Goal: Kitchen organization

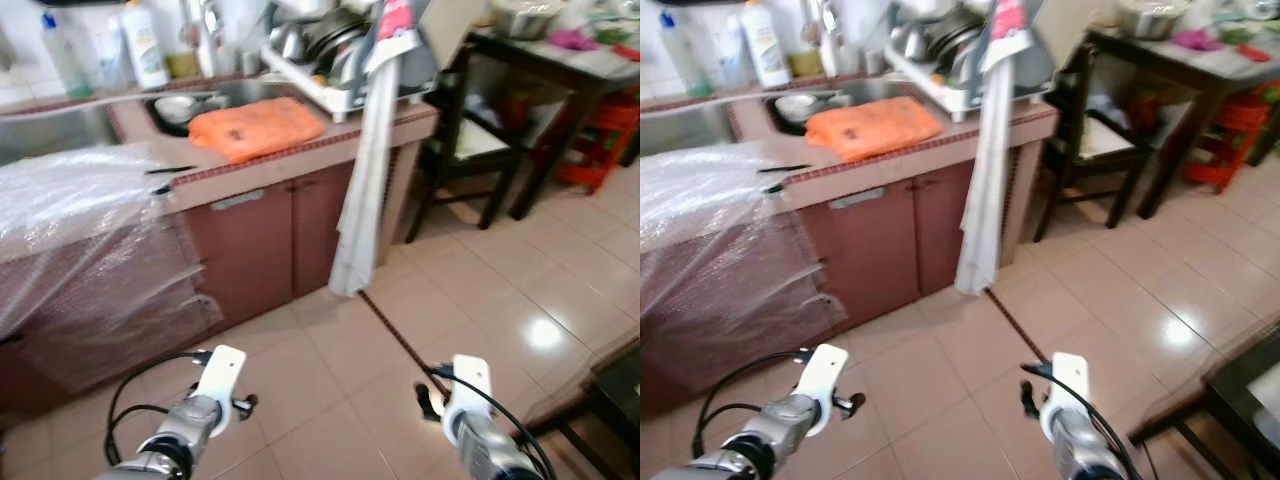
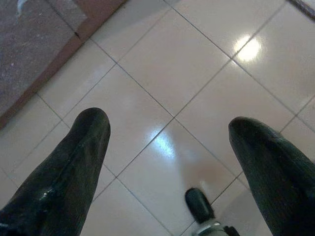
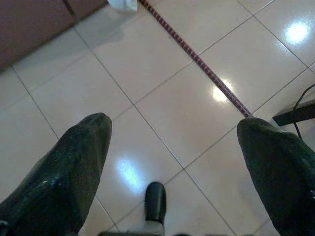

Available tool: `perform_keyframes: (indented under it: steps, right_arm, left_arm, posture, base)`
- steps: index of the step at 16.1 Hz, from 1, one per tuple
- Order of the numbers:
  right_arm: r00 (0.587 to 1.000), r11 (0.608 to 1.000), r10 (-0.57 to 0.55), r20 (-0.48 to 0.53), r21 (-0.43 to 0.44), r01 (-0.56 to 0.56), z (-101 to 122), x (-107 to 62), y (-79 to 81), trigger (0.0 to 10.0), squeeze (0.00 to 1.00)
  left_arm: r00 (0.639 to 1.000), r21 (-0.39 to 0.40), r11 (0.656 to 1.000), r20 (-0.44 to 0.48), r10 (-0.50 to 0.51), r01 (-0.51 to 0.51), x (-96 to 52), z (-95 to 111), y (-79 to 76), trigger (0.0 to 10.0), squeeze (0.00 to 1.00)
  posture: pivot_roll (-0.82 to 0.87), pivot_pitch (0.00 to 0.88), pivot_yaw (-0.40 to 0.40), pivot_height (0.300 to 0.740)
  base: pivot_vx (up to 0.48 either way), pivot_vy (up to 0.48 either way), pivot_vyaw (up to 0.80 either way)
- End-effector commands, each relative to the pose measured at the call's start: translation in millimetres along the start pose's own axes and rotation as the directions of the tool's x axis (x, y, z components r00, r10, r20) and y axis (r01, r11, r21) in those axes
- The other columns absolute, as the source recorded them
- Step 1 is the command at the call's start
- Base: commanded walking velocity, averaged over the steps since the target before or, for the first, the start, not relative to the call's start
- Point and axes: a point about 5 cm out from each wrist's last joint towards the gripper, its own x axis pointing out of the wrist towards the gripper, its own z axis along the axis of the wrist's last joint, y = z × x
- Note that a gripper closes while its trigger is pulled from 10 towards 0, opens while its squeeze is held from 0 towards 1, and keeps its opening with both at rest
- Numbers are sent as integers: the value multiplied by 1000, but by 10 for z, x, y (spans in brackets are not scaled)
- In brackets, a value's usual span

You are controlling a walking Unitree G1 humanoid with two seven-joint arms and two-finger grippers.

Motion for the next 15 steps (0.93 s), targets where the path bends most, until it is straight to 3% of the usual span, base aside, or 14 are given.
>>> perform_keyframes:
  steps: [1,7,12,15]
  right_arm:
    - [1000,1000,15,-7,3,-15,-7,5,62,10000,0]
    - [1000,1000,13,-9,11,-13,-12,5,69,10000,0]
    - [1000,1000,10,-10,13,-10,-10,6,78,10000,0]
    - [1000,1000,10,-11,12,-10,-11,6,78,10000,0]
  left_arm:
    - [1000,0,1000,-15,15,-15,-15,-39,80,10000,0]
    - [1000,8,1000,-21,16,-16,-17,-51,84,10000,0]
    - [1000,34,999,-22,17,-16,-16,-45,85,10000,0]
    - [1000,37,999,-19,15,-14,-16,-43,83,10000,0]
  posture:
    - [-59,42,-15,740]
    - [-57,40,-10,740]
    - [-59,37,-2,740]
    - [-59,36,-2,740]
  base:
    - [386,0,0]
    - [389,0,0]
    - [359,0,-690]
    - [133,0,0]
